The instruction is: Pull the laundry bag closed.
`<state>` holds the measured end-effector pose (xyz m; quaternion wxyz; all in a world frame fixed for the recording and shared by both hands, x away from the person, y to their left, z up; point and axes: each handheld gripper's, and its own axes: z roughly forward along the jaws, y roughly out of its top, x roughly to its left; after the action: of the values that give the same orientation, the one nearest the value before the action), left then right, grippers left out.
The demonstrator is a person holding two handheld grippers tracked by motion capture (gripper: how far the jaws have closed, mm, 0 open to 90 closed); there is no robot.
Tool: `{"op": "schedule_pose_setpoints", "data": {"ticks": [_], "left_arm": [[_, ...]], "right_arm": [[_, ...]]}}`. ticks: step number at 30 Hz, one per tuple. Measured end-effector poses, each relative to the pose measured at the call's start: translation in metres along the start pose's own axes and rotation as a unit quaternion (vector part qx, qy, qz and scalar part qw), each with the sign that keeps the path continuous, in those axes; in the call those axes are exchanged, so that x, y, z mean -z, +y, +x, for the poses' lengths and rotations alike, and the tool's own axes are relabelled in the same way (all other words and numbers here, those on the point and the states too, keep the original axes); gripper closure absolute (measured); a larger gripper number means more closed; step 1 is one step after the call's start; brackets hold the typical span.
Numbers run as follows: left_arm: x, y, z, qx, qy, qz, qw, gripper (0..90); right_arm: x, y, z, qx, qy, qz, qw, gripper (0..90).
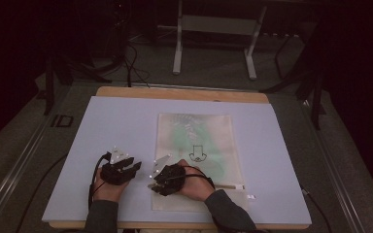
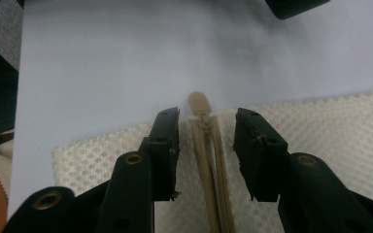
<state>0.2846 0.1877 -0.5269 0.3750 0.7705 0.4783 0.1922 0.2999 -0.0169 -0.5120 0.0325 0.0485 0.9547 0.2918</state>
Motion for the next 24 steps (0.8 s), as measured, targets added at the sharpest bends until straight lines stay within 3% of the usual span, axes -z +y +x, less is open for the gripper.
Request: {"op": "schedule_pose_setpoints", "data": {"ticks": [15, 24], "left_arm": [[-0.001, 0.0, 0.0, 0.002, 0.001, 0.001, 1.0, 61.7], [0.0, 0.0, 0.0, 0.003, 0.001, 0.0, 1.0, 61.7]], "right_arm": [[-0.011, 0.016, -0.002, 0.003, 0.0, 0.011, 0.9999, 62.0], [-0.018, 0.023, 0.001, 0.013, -0.026, 0.036, 0.9989, 68.5]]}}
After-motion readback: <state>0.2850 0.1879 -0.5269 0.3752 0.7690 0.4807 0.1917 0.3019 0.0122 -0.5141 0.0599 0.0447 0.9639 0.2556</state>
